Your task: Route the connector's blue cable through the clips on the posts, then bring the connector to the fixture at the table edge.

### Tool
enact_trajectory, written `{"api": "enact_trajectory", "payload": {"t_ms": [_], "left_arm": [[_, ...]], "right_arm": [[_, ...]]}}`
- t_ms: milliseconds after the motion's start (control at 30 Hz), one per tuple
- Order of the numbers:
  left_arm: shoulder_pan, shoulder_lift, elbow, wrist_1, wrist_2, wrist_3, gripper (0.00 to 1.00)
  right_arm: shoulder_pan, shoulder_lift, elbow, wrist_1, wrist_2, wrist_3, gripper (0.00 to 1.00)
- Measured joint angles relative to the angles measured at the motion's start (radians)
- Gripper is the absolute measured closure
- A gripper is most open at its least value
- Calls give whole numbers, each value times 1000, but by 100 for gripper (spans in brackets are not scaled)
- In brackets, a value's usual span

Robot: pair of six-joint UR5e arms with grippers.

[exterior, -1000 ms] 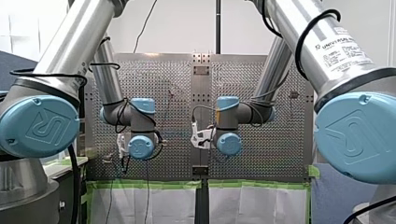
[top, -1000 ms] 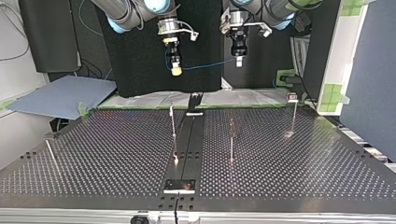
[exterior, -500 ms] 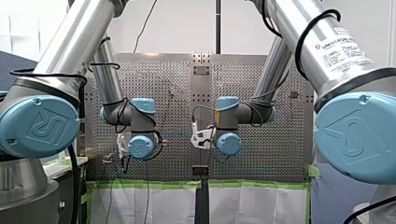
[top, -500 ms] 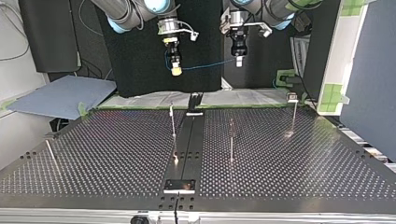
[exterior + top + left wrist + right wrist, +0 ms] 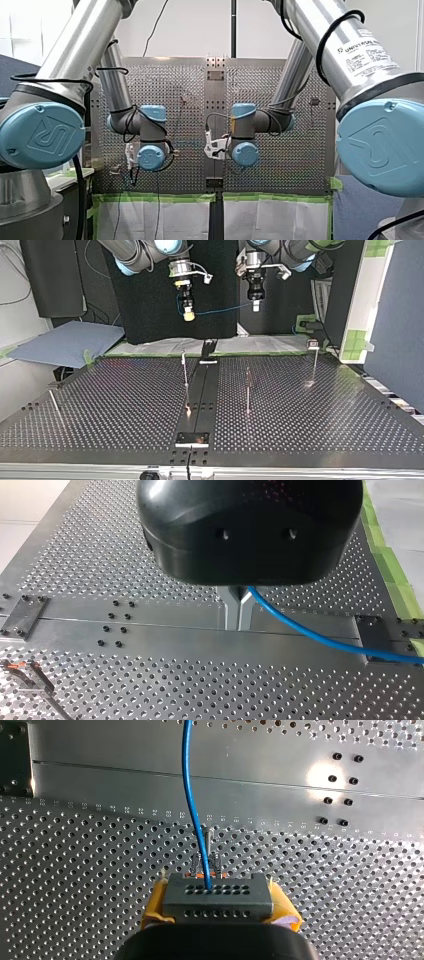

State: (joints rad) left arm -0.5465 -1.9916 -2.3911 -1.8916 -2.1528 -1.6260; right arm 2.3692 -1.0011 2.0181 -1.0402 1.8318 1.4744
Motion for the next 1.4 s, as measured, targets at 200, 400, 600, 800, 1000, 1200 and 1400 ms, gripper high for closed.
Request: {"api": "enact_trajectory", "payload": {"t_ms": [200,400,600,800,1000,1200,1400], "left_arm": [[0,0,0,0,0,0,100],[0,0,0,0,0,0,100],[0,0,0,0,0,0,100],[-1,2,0,0,0,1,100],[-8,26,-1,0,0,1,100],[-9,30,-2,0,0,2,100],[-9,31,-2,0,0,2,100]], "right_arm": [[0,0,0,0,0,0,100],[0,0,0,0,0,0,100],[0,0,0,0,0,0,100],[0,0,0,0,0,0,100],[0,0,-1,0,-1,0,100],[0,0,-2,0,-2,0,100],[0,0,-1,0,-2,0,100]]}}
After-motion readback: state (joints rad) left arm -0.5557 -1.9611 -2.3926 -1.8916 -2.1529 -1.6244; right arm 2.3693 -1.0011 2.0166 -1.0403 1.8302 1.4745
